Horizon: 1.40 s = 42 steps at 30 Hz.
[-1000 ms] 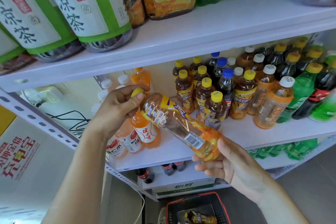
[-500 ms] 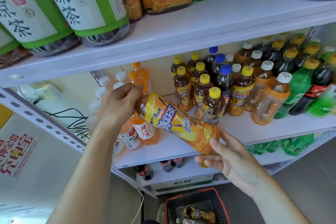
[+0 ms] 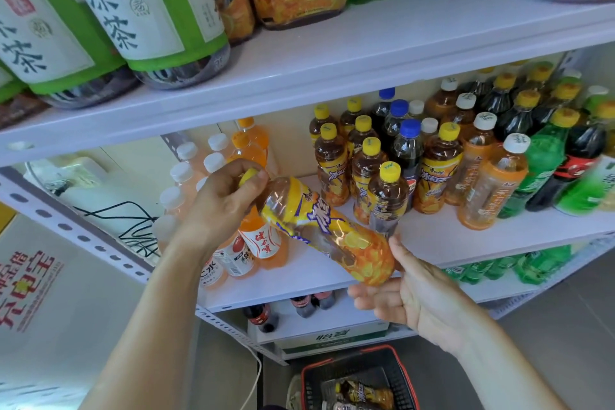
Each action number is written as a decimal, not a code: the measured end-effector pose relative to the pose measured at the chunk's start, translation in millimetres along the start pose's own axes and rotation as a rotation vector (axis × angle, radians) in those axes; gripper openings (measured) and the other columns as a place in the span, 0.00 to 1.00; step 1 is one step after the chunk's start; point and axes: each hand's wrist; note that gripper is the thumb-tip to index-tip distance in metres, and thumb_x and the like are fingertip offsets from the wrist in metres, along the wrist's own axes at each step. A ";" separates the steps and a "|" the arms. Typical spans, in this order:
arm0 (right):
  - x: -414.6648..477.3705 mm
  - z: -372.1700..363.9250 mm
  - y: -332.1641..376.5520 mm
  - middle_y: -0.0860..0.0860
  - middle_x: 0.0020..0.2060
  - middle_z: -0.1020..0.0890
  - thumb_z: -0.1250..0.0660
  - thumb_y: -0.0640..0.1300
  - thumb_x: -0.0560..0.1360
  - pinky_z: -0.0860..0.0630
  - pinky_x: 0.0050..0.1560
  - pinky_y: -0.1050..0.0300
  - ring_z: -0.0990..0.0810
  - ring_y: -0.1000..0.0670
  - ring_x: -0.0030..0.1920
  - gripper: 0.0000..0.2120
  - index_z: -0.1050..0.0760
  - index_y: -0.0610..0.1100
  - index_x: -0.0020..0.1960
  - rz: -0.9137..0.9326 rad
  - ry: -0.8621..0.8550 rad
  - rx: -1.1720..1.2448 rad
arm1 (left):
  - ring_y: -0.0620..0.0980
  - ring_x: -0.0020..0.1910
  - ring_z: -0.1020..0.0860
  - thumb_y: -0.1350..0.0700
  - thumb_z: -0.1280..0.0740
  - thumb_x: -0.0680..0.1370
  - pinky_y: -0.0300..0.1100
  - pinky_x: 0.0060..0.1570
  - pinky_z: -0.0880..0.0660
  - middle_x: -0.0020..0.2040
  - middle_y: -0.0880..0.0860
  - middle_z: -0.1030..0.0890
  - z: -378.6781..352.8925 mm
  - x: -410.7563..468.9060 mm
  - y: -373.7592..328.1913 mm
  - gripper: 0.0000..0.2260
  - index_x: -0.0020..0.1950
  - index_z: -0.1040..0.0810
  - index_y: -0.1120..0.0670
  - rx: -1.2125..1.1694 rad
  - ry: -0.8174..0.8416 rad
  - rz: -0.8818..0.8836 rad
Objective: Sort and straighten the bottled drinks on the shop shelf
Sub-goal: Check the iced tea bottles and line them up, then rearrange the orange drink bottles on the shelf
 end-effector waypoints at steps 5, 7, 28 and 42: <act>15.2 3.2 -8.6 0.44 0.53 0.17 0.35 0.47 0.80 0.17 0.38 0.50 0.15 0.44 0.49 0.14 0.26 0.47 0.65 0.127 -0.280 -0.204 | 0.39 0.34 0.26 0.53 0.33 0.78 0.28 0.34 0.32 0.36 0.46 0.22 -17.8 2.7 -12.6 0.03 0.51 0.23 0.51 0.429 0.008 -0.299; 20.0 6.1 -8.0 0.48 0.55 0.19 0.35 0.42 0.80 0.17 0.44 0.50 0.18 0.49 0.52 0.12 0.26 0.52 0.62 0.212 -0.386 -0.309 | 0.41 0.36 0.25 0.54 0.32 0.79 0.29 0.36 0.31 0.40 0.48 0.20 -30.6 7.6 -15.4 0.05 0.54 0.23 0.52 0.583 0.027 -0.407; 64.4 23.6 2.8 0.56 0.59 0.23 0.28 0.42 0.75 0.27 0.62 0.52 0.23 0.53 0.60 0.27 0.36 0.54 0.69 0.492 -0.554 -0.472 | 0.62 0.53 0.23 0.56 0.38 0.82 0.48 0.50 0.30 0.59 0.59 0.25 -102.8 99.6 25.1 0.15 0.67 0.30 0.59 0.862 0.172 -0.379; 67.5 54.6 142.6 0.42 0.72 0.32 0.38 0.39 0.79 0.36 0.71 0.46 0.34 0.39 0.71 0.26 0.38 0.41 0.75 0.843 -0.931 -1.311 | 0.67 0.63 0.31 0.60 0.30 0.70 0.61 0.53 0.32 0.66 0.64 0.27 -32.9 17.0 10.6 0.23 0.66 0.23 0.56 1.231 -0.353 -0.099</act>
Point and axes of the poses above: each hand's wrist, its own x-axis towards the middle knuckle, its own z-axis out of the back of the hand, y = z × x
